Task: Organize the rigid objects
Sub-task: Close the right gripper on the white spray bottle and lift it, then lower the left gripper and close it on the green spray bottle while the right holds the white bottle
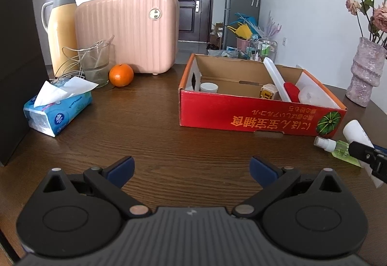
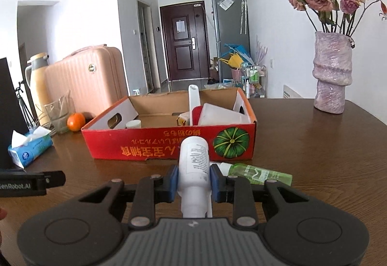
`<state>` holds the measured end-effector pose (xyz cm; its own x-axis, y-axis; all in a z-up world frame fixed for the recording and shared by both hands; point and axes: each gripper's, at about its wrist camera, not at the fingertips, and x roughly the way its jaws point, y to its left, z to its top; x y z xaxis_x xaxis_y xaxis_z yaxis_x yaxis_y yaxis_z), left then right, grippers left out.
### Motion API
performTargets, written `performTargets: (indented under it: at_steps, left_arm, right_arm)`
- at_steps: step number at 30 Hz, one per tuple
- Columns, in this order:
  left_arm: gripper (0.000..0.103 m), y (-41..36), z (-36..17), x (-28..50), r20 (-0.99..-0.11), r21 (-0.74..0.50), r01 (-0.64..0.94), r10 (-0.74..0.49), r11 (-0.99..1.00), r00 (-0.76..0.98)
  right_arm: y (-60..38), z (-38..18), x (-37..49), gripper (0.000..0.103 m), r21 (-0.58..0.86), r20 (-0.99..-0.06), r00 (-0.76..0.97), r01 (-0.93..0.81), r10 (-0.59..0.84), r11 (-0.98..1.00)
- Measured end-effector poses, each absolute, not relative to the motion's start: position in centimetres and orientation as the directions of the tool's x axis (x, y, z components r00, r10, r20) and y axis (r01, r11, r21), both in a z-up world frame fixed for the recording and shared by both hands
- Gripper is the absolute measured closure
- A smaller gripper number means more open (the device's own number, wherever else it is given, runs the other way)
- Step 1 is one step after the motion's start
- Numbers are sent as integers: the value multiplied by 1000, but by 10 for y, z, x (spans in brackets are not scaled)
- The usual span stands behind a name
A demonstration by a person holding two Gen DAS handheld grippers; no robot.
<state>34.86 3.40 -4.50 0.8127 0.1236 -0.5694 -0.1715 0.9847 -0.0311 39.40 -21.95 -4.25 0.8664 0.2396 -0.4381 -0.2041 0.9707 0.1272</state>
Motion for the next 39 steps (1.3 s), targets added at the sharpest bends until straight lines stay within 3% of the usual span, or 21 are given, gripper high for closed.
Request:
performTargets:
  at_steps: [26, 39]
  left_arm:
    - [0, -98, -50, 394, -598, 43, 16, 13, 999, 801]
    - [0, -164, -57, 438, -642, 6, -8, 10, 1000, 766]
  right_arm:
    - [-313, -32, 398, 76, 174, -377, 913, -92, 153, 980]
    - [-361, -39, 412, 76, 185, -397, 912, -33, 106, 982]
